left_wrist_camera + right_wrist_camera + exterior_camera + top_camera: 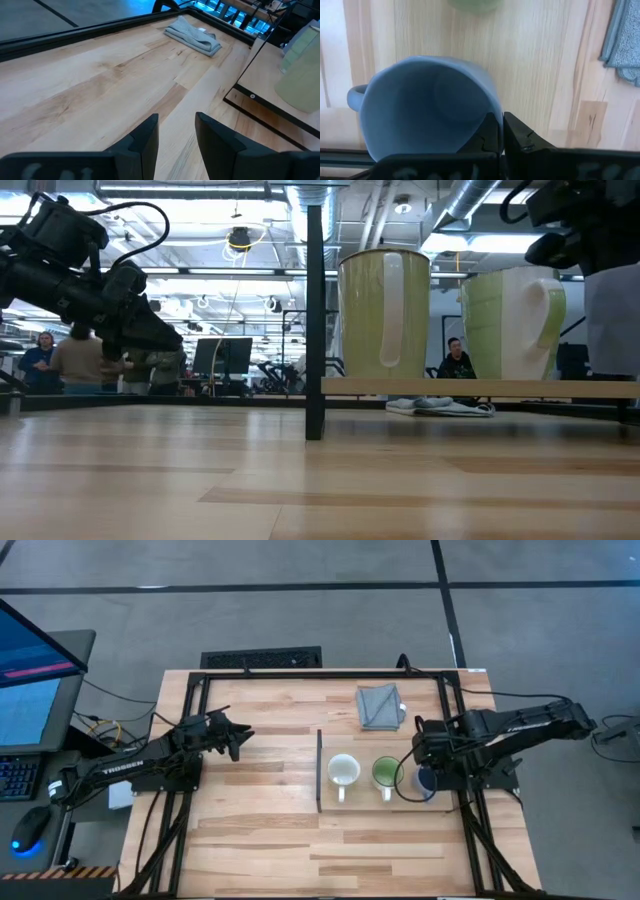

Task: Stack small to large cups/mugs on shelf
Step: Put the blue mug on the shelf

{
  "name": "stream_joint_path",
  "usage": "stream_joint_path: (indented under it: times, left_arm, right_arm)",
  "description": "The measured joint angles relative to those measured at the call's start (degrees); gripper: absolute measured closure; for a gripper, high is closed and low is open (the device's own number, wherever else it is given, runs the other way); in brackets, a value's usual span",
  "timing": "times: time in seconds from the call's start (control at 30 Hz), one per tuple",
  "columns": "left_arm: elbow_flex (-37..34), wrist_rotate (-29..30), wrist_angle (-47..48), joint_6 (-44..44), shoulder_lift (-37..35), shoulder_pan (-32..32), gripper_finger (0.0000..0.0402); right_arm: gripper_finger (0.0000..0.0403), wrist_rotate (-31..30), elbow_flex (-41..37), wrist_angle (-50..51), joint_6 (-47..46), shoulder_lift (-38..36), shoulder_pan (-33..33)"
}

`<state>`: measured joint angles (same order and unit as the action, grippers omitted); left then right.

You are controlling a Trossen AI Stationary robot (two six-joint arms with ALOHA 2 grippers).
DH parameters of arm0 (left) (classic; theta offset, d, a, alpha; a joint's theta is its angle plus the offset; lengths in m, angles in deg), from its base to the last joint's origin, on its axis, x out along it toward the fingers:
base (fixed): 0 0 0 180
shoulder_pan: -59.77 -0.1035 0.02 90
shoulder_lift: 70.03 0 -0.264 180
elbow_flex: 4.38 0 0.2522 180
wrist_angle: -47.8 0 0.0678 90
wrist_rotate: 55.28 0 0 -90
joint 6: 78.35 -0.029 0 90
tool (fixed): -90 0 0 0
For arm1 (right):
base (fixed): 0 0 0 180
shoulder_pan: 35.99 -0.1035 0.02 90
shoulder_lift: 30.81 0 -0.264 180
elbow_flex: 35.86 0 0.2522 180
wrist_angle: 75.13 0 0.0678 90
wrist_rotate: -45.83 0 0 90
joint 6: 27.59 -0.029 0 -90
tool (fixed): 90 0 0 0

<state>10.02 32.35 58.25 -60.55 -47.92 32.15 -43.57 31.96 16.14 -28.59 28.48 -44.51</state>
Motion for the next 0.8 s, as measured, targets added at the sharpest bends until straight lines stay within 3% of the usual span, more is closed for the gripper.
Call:
stream_joint_path:
  times: [0.8]
  left_arm:
    - [0.01, -0.04, 0.02, 0.00, -0.01, 0.00, 0.0283]
  right_arm:
    - [0.0386, -0.42, 0.00, -0.01, -0.68, 0.00, 0.01]
